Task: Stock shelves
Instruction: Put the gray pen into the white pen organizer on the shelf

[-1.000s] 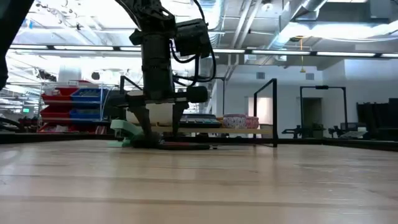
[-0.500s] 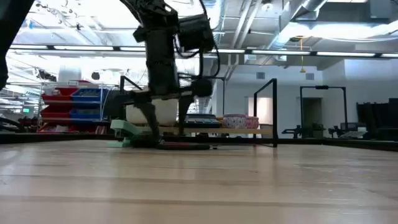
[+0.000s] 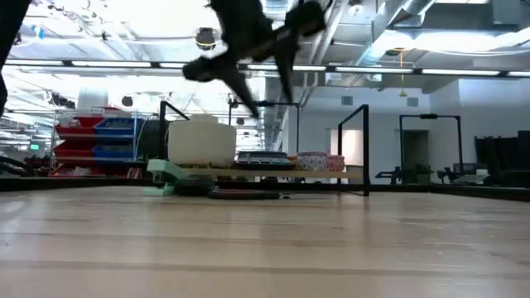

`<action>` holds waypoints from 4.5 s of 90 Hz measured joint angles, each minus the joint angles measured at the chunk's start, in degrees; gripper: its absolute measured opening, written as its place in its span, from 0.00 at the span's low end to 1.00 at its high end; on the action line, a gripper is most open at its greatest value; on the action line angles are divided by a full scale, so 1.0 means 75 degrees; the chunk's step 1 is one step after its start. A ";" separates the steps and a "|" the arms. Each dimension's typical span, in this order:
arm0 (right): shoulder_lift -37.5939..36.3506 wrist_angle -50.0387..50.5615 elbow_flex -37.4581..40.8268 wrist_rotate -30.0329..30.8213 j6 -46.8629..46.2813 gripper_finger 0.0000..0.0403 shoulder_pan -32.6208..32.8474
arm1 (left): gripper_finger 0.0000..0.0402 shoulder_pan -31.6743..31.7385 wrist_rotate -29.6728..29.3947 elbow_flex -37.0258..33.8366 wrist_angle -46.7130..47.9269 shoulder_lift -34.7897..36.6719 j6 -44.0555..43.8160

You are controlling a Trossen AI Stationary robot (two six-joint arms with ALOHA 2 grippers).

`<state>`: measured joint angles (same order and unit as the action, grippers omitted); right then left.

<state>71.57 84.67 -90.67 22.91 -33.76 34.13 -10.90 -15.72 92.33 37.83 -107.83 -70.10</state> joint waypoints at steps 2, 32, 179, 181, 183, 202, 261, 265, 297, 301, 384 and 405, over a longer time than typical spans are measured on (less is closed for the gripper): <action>0.0034 -0.0006 0.0002 0.0063 -0.0043 0.89 0.0141 | 0.49 -0.0111 -0.0045 0.0000 -0.0208 0.0000 0.0202; -0.0422 -0.0353 0.1226 0.1535 -0.2428 0.83 0.2335 | 0.49 -0.1325 -0.0614 0.0003 -0.2572 0.0000 0.2033; -0.0242 -0.1952 0.1759 0.2358 -0.5362 0.79 0.2337 | 0.10 -0.1372 0.0178 0.3083 -0.5907 -0.5989 0.7886; -0.0242 -0.1956 0.1759 0.2349 -0.5362 0.79 0.2338 | 0.07 -0.1376 0.0181 0.3087 -0.5832 -0.5993 0.7862; -0.0242 -0.1954 0.1759 0.2352 -0.5359 0.79 0.2338 | 0.05 -0.1378 0.0192 0.3089 -0.5748 -0.6028 0.7836; -0.0248 -0.2131 0.1759 0.2330 -0.5373 0.79 0.2382 | 0.01 -0.1396 0.0162 0.3089 -0.5306 -0.6023 0.7432; -0.0286 -0.2272 0.1759 0.3363 -0.7920 0.79 0.3769 | 0.00 -0.1408 -0.0838 0.3005 -0.4532 -0.4881 0.5760; -0.0254 -0.2188 0.1756 0.3500 -0.8217 0.79 0.3946 | 0.00 -0.1408 -0.0947 0.3002 -0.4512 -0.4812 0.5760; 0.0528 -0.1327 0.1756 0.3781 -1.0385 0.79 0.4795 | 0.00 -0.1449 -0.1009 0.3019 -0.4783 -0.4720 0.5666; 0.0638 -0.1316 0.1756 0.3822 -1.0613 0.79 0.4827 | 0.00 -0.1467 -0.1030 0.3010 -0.4756 -0.4623 0.5704; 0.1929 -0.2125 0.1756 0.5883 -1.2904 0.79 0.4293 | 0.01 -0.1987 -0.3718 0.3040 -0.2624 -0.1592 0.6783; 0.1932 -0.2106 0.1756 0.5721 -1.2892 0.79 0.4534 | 0.01 -0.1801 -0.1975 0.3040 -0.1816 -0.2311 0.7558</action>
<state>86.06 68.88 -77.49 65.81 -130.45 68.13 -24.40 -30.53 115.13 24.21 -125.16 -13.41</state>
